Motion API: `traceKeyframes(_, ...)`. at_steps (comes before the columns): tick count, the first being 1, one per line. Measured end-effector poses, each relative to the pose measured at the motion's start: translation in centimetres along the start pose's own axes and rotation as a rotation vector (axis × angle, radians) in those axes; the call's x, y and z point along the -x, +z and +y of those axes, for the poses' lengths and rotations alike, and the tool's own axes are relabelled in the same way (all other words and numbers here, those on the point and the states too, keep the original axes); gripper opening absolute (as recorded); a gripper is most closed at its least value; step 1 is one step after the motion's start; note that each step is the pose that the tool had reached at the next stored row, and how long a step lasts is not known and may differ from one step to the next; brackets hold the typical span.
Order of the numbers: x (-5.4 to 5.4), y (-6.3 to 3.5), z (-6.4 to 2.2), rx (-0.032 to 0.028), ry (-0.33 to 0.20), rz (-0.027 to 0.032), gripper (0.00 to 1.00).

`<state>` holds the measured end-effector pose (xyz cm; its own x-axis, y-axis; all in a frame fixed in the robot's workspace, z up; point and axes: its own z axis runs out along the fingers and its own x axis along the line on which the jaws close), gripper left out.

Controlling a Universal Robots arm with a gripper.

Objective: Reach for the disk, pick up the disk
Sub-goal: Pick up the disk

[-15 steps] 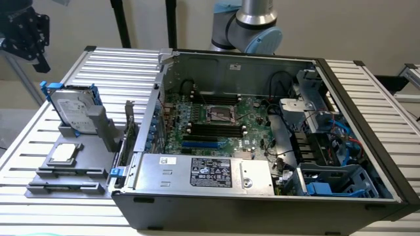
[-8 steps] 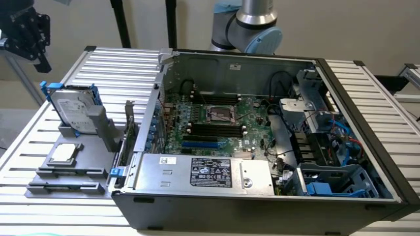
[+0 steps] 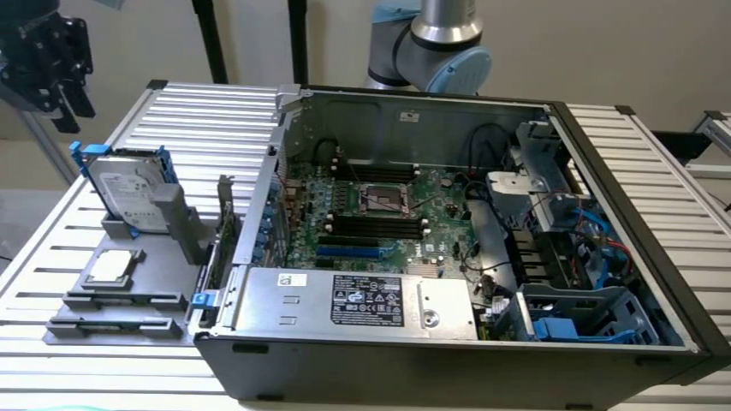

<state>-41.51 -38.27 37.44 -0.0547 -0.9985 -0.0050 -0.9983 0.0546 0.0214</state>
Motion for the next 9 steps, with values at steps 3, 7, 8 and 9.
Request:
traceKeyframes(3, 0.00, 0.10, 0.00, 0.0000, 0.000, 0.0000, 0.47)
traceKeyframes(7, 0.00, 0.47, -0.01, -0.0001, 0.000, -0.0001, 0.60)
traceKeyframes(8, 0.01, 0.61, -0.01, 0.0000, 0.000, 0.0000, 0.60)
traceKeyframes(9, 0.04, 0.78, -0.01, -0.0001, 0.000, -0.0001, 0.60)
